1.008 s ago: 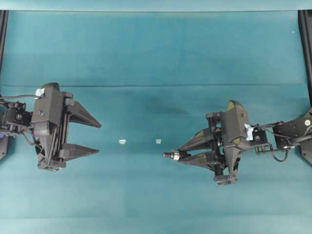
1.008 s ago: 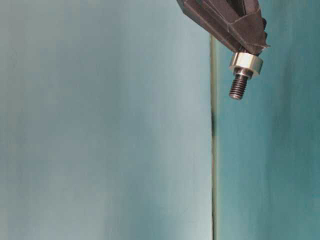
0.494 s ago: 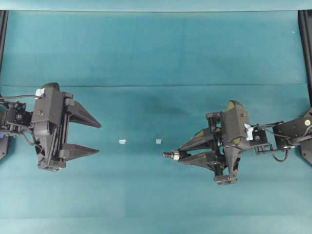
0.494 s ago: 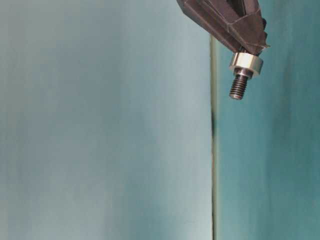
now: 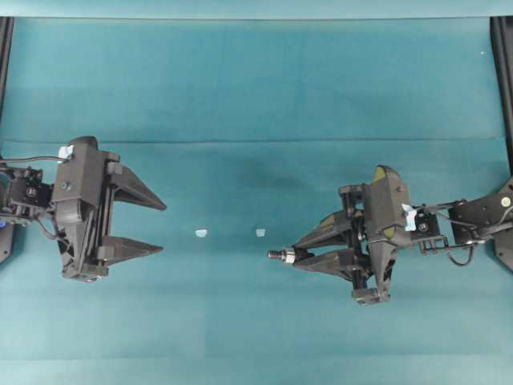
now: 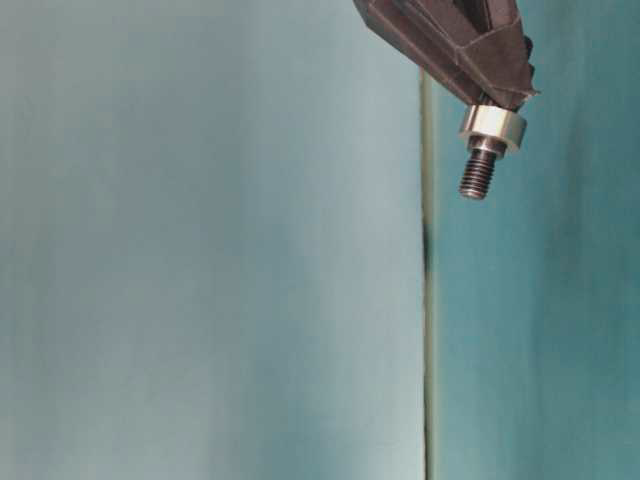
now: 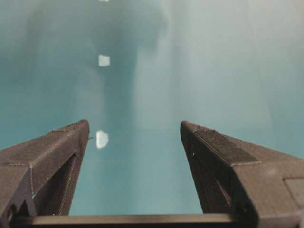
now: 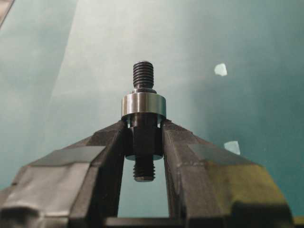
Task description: Insert the washer onto the shaft with both hands.
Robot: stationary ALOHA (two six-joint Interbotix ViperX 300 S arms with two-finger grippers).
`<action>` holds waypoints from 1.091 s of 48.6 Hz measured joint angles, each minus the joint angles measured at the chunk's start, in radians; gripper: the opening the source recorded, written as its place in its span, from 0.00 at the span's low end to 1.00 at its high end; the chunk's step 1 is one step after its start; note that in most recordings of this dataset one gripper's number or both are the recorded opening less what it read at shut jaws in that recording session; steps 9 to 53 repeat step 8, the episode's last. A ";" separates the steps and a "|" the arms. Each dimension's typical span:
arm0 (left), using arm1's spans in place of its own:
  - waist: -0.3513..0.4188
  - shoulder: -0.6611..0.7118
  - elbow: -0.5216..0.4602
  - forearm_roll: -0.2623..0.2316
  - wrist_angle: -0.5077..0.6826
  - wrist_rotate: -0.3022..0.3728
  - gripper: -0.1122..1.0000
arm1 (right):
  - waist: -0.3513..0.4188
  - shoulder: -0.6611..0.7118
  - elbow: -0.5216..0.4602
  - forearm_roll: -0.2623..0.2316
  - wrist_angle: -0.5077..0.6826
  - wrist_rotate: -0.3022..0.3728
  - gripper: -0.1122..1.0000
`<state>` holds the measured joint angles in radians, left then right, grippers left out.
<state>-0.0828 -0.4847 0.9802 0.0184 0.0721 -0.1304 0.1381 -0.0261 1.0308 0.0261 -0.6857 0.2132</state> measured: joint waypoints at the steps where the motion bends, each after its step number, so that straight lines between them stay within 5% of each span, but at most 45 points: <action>1: 0.000 -0.002 0.000 0.000 0.000 0.000 0.85 | 0.000 -0.002 0.000 -0.002 0.002 0.000 0.10; 53: 0.000 0.000 0.002 0.000 0.000 0.000 0.85 | 0.000 0.000 0.000 -0.002 0.002 -0.002 0.10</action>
